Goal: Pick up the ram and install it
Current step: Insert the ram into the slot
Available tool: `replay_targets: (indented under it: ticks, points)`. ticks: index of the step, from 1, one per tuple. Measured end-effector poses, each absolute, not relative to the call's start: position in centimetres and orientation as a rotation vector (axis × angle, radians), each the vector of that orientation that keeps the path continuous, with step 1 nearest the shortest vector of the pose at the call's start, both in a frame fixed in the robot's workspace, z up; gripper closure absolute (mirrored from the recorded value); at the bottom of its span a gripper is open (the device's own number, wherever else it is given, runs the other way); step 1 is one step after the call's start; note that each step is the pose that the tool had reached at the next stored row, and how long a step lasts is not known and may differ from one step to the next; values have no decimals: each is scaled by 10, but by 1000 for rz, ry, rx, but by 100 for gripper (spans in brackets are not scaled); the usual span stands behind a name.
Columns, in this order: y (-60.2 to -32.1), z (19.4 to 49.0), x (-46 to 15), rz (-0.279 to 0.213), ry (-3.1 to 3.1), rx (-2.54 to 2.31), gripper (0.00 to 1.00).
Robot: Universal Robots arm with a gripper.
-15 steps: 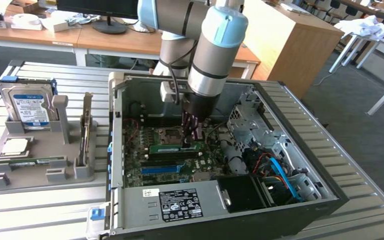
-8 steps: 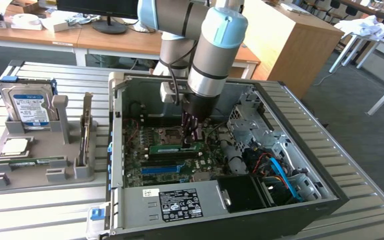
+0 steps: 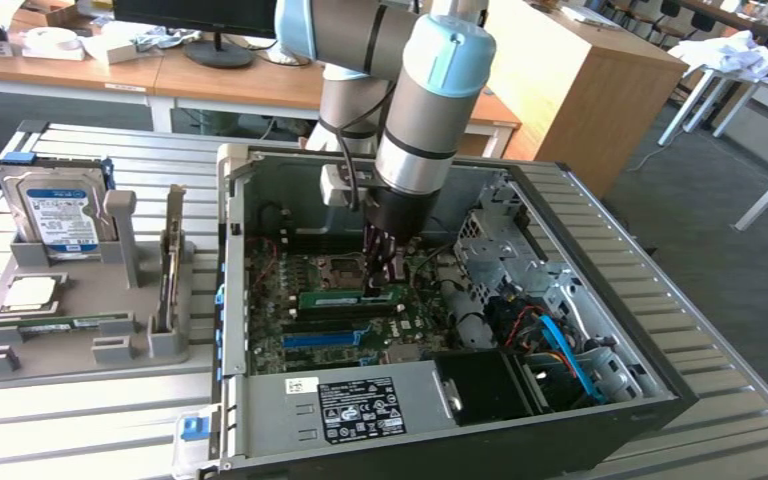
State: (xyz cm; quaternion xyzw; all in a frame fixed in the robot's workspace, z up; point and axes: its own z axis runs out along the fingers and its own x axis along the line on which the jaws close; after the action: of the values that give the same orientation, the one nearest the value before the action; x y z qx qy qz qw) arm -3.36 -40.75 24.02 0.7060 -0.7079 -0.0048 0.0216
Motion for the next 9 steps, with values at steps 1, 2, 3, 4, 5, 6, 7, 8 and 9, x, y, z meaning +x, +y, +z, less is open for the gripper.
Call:
replay_targets:
  ticks: [1,2,3,4,5,6,7,8,9]
  points:
    - [-408,240,-34,-15,-2194,2188,89]
    - [-408,240,-34,-15,-2194,2188,89]
    - [-408,240,-34,-15,-2194,2188,89]
    - [-408,240,-34,-15,-2194,2188,89]
    - [-408,240,-34,-15,-2194,2188,89]
    - [-408,239,-34,-15,-2194,2188,89]
    - [-408,239,-34,-15,-2194,2188,89]
    - [-408,239,-34,-15,-2194,2188,89]
    - [-408,239,-34,-15,-2194,2188,89]
